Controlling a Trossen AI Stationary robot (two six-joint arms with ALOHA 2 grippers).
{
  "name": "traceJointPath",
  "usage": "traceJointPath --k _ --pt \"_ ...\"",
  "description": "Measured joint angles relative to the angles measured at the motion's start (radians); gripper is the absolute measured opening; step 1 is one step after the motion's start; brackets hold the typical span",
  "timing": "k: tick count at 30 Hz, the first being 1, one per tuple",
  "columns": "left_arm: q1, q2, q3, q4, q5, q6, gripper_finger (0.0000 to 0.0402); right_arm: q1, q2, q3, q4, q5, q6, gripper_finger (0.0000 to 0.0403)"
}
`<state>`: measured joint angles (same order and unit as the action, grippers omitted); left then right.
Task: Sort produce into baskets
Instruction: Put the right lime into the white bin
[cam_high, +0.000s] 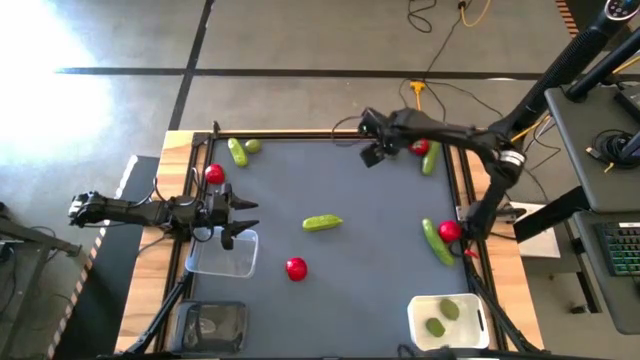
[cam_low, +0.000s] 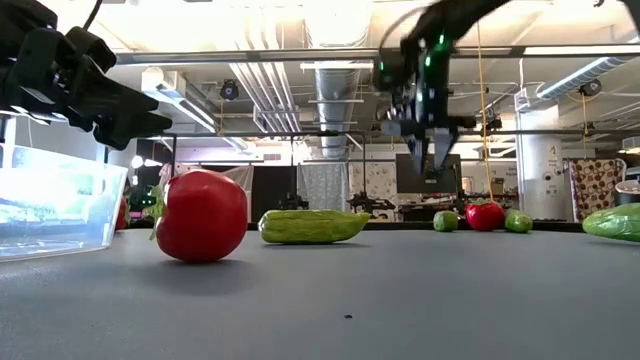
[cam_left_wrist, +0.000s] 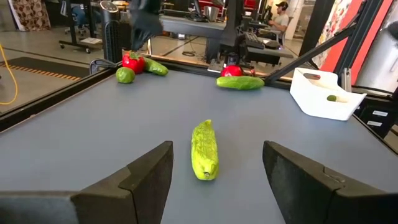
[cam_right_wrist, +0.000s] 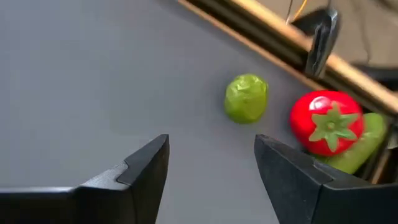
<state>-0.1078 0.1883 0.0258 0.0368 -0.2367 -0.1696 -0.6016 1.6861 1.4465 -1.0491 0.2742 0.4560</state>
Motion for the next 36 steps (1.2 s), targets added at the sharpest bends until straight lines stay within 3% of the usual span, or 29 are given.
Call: traceJointPath --k 6,11,15,28,36 --pt "0.0 0.0 0.0 0.0 0.0 0.0 0.0231 -0.177 0.127 0.052 0.027 -0.215 -0.003 0.0286" --pt "0.0 0.0 0.0 0.0 0.0 0.0 0.0231 -0.238 0.201 0.084 -0.007 -0.218 0.002 0.0326" --pt "0.0 0.0 0.0 0.0 0.0 0.0 0.0231 -0.281 0.229 0.09 -0.025 -0.214 0.023 0.0331" --pt "0.0 0.0 0.0 0.0 0.0 0.0 0.0231 -0.324 0.33 0.09 -0.02 -0.282 0.017 0.027" --pt "0.0 0.0 0.0 0.0 0.0 0.0 0.0231 -0.313 0.28 0.09 -0.023 -0.273 -0.035 0.0198"
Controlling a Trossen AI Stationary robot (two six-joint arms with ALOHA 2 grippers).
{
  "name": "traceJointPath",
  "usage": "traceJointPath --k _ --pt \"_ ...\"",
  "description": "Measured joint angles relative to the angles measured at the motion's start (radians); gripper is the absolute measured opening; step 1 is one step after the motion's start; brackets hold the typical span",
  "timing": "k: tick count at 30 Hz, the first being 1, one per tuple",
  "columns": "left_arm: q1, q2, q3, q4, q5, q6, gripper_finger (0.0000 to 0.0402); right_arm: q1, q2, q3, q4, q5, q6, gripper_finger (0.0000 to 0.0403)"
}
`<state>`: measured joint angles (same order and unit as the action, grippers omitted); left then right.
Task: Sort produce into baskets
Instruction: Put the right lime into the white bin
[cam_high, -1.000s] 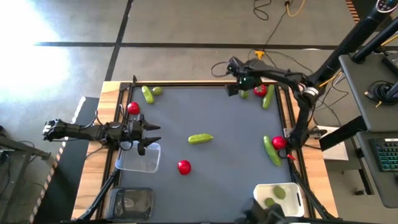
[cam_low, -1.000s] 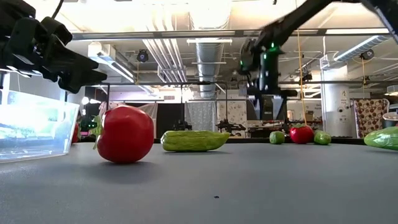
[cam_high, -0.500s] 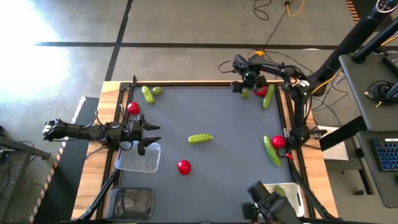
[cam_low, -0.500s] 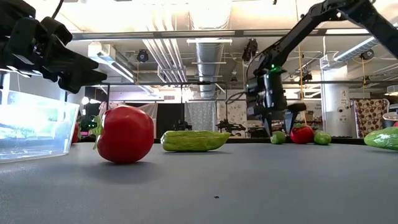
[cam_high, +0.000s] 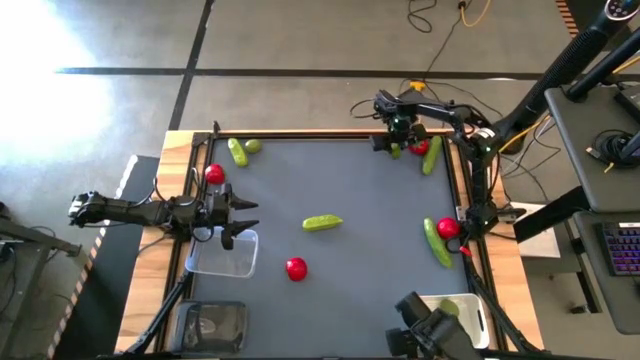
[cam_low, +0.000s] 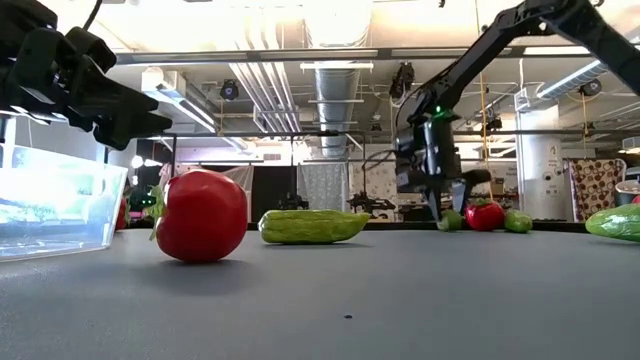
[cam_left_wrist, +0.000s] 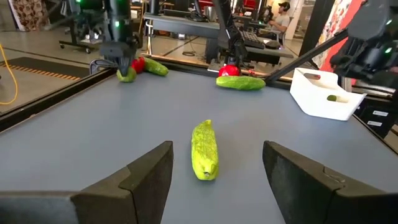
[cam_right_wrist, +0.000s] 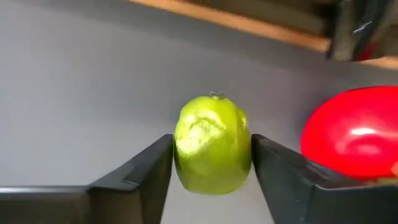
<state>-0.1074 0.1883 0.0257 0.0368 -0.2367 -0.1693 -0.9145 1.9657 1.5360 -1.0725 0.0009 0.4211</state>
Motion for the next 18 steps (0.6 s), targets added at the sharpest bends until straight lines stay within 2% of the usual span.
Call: traceJointPath --k 6,10,14,18 --pt "0.0 0.0 0.0 0.0 0.0 0.0 0.0231 0.088 -0.138 0.0 -0.055 -0.041 -0.035 0.0123" --pt "0.0 0.0 0.0 0.0 0.0 0.0 0.0231 0.246 -0.288 -0.002 -0.168 -0.057 0.012 0.012" --pt "0.0 0.0 0.0 0.0 0.0 0.0 0.0231 0.485 -0.434 -0.006 -0.281 -0.039 0.206 0.0128" --pt "0.0 0.0 0.0 0.0 0.0 0.0 0.0231 0.793 -0.538 -0.021 -0.32 -0.015 0.547 0.0137"
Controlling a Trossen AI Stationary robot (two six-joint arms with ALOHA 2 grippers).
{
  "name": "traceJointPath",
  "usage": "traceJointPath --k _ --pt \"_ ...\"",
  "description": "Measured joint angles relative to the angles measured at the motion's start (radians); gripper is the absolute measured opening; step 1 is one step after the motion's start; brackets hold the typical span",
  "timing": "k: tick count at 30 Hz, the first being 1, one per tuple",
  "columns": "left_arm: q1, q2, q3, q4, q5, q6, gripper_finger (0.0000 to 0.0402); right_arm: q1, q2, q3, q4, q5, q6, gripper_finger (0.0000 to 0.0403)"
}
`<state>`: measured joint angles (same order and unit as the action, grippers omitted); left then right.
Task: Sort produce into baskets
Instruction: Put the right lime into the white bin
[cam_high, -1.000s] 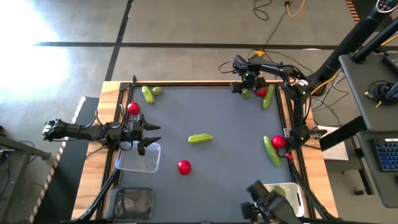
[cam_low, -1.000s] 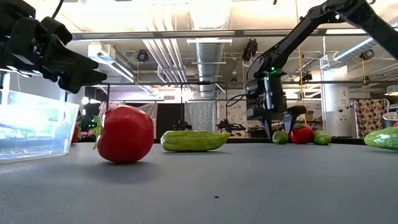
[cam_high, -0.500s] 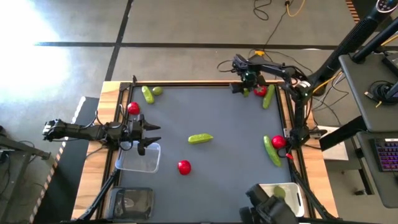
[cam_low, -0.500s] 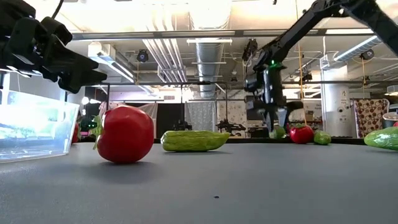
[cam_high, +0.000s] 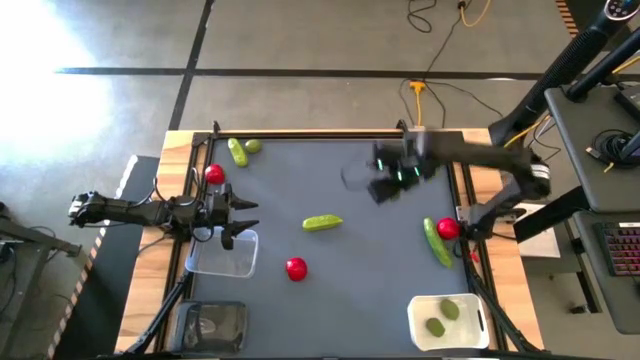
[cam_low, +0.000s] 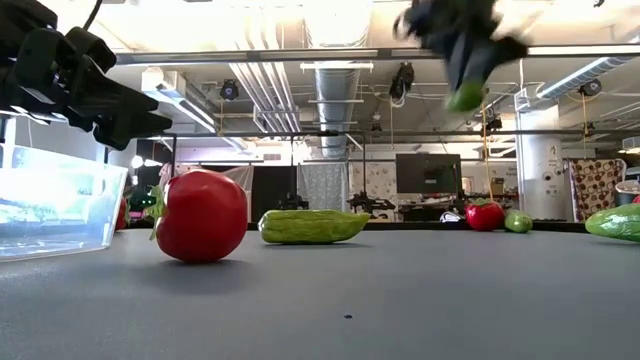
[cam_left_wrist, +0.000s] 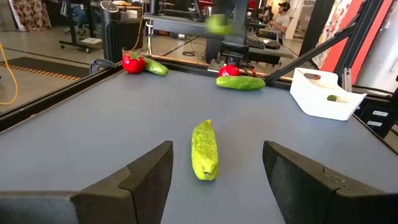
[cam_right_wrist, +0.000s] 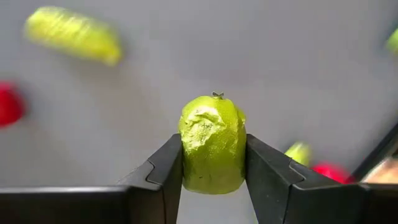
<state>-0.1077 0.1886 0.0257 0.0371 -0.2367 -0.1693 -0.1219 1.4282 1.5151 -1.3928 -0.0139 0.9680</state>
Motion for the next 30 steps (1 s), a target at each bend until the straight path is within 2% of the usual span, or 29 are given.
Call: traceJointPath --k 4,6,10,13,15,17,22,25,30 --pt "0.0 0.0 0.0 0.0 0.0 0.0 0.0231 0.34 -0.029 -0.019 0.001 0.0 0.417 0.0135" --pt "0.0 0.0 0.0 0.0 0.0 0.0 0.0231 0.501 -0.018 -0.027 0.002 -0.037 0.615 0.0135" --pt "0.0 0.0 0.0 0.0 0.0 0.0 0.0231 0.759 0.045 -0.054 0.029 -0.192 0.98 0.0138" --pt "0.0 0.0 0.0 0.0 0.0 0.0 0.0231 0.867 0.106 -0.062 0.06 -0.333 1.169 0.0137" --pt "0.0 0.0 0.0 0.0 0.0 0.0 0.0231 0.906 0.146 -0.061 0.1 -0.379 1.185 0.0136" --pt "0.0 0.0 0.0 0.0 0.0 0.0 0.0231 0.923 0.186 -0.062 0.111 -0.373 1.184 0.0136" --pt "0.0 0.0 0.0 0.0 0.0 0.0 0.0231 0.904 0.248 -0.075 0.124 -0.346 1.022 0.0139" --pt "0.0 0.0 0.0 0.002 0.0 0.0 0.0231 0.895 0.267 -0.125 0.148 -0.324 0.974 0.014" --pt "0.0 0.0 0.0 0.026 0.0 -0.009 0.0231 0.88 0.261 -0.26 0.33 -0.314 0.94 0.0141"
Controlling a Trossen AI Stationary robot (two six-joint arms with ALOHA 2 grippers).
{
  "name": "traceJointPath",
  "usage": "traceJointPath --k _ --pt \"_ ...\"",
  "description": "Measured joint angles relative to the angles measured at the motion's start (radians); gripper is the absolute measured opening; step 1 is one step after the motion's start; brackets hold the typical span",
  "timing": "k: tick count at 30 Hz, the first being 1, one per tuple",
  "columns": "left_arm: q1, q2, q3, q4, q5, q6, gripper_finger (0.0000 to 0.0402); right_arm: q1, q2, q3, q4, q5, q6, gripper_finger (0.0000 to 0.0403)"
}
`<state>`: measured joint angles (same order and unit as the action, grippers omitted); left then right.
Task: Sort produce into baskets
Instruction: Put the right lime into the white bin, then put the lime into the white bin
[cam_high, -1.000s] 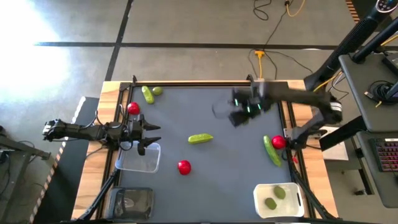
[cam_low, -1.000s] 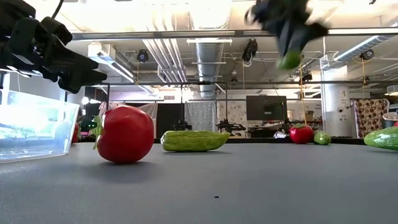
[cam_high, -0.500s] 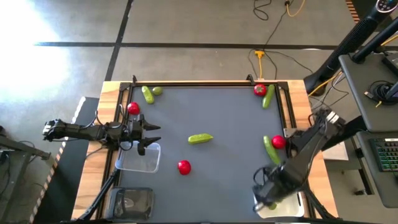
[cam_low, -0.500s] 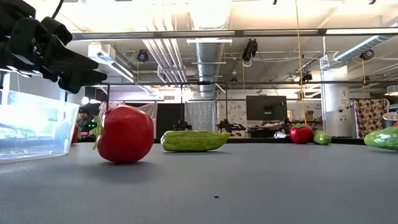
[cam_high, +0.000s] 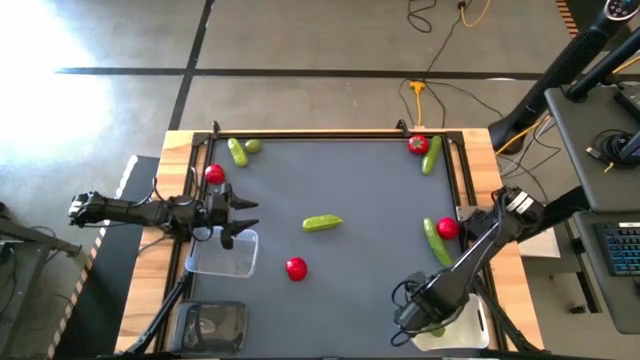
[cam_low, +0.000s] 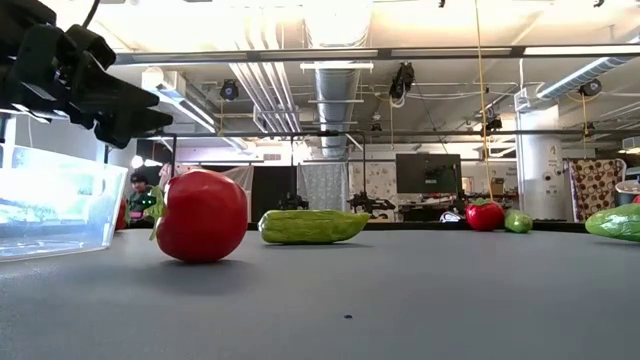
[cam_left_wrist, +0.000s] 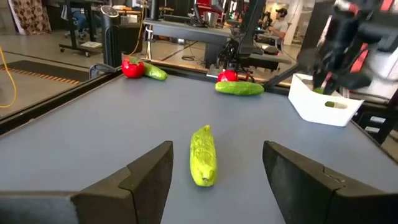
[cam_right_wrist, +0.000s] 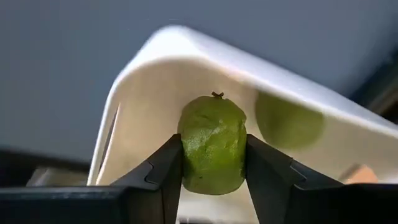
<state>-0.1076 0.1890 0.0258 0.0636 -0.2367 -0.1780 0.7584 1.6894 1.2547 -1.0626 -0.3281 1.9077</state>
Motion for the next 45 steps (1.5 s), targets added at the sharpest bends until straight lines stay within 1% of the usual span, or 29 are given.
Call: traceJointPath --k 2,4,7,8,11,13,15,18,20,22,24,26,28,30,31,32,33,36,38,40,42,43,45 --pt "0.0 0.0 0.0 0.031 0.0 -0.071 0.0231 0.0 -0.006 -0.045 0.046 0.017 0.026 0.0141" --pt "0.0 -0.001 0.0 0.062 0.0 -0.194 0.0231 -0.004 -0.015 -0.07 0.051 0.016 0.043 0.0148" --pt "0.0 0.0 0.0 0.126 0.0 -0.39 0.0231 -0.004 -0.025 -0.088 0.048 0.016 0.055 0.0174" --pt "0.0 0.0 0.0 0.153 -0.005 -0.428 0.0231 -0.004 -0.028 -0.089 0.048 0.014 0.055 0.0185" --pt "0.0 0.001 0.0 0.195 -0.071 -0.441 0.0231 -0.004 -0.046 -0.073 0.038 0.006 0.055 0.0222" --pt "0.0 0.003 0.0 0.189 -0.099 -0.386 0.0231 -0.008 -0.06 -0.052 0.012 -0.013 0.073 0.0245" --pt "0.0 0.012 0.0 0.18 -0.099 -0.316 0.0231 -0.013 -0.079 -0.026 -0.031 -0.039 0.093 0.0265" --pt "0.0 0.026 0.002 0.21 -0.094 -0.297 0.0231 -0.018 -0.114 0.034 -0.071 -0.025 0.125 0.0288" --pt "0.0 0.043 0.027 0.202 -0.095 -0.298 0.0231 -0.018 -0.135 0.086 -0.108 0.03 0.134 0.03" --pt "0.008 0.07 0.067 0.185 -0.103 -0.286 0.0231 -0.022 -0.154 0.139 -0.136 0.113 0.12 0.0307" --pt "0.031 0.105 0.118 0.155 -0.164 -0.283 0.0231 -0.031 -0.175 0.187 -0.176 0.223 0.099 0.0311" --pt "0.07 0.143 0.175 0.073 -0.259 -0.311 0.0231 -0.052 -0.187 0.229 -0.26 0.311 0.112 0.0313" --pt "0.131 0.189 0.239 -0.043 -0.334 -0.336 0.0231 -0.08 -0.19 0.263 -0.372 0.387 0.114 0.0313" --pt "0.215 0.241 0.299 -0.156 -0.349 -0.359 0.0231 -0.113 -0.194 0.288 -0.451 0.457 0.098 0.0313" --pt "0.265 0.271 0.328 -0.201 -0.334 -0.378 0.0231 -0.126 -0.197 0.297 -0.477 0.493 0.097 0.0313" --pt "0.321 0.301 0.357 -0.24 -0.296 -0.4 0.0231 -0.14 -0.199 0.303 -0.492 0.531 0.096 0.0313" --pt "0.378 0.335 0.385 -0.278 -0.239 -0.418 0.0231 -0.155 -0.201 0.308 -0.501 0.568 0.095 0.0313" --pt "0.553 0.45 0.462 -0.356 -0.008 -0.422 0.0231 -0.19 -0.201 0.316 -0.495 0.67 0.053 0.031" --pt "0.65 0.532 0.505 -0.387 0.154 -0.363 0.0231 -0.215 -0.201 0.316 -0.486 0.694 0.005 0.0307" --pt "0.72 0.611 0.555 -0.393 0.271 -0.255 0.0231 -0.24 -0.201 0.316 -0.472 0.695 -0.038 0.0305" --pt "0.767 0.679 0.614 -0.41 0.329 -0.15 0.0231 -0.261 -0.201 0.316 -0.457 0.696 -0.078 0.0303" --pt "0.784 0.712 0.646 -0.431 0.326 -0.106 0.0231 -0.27 -0.201 0.316 -0.452 0.696 -0.101 0.0302" --pt "0.815 0.786 0.72 -0.489 0.256 -0.054 0.0231 -0.29 -0.201 0.321 -0.443 0.695 -0.14 0.0302"
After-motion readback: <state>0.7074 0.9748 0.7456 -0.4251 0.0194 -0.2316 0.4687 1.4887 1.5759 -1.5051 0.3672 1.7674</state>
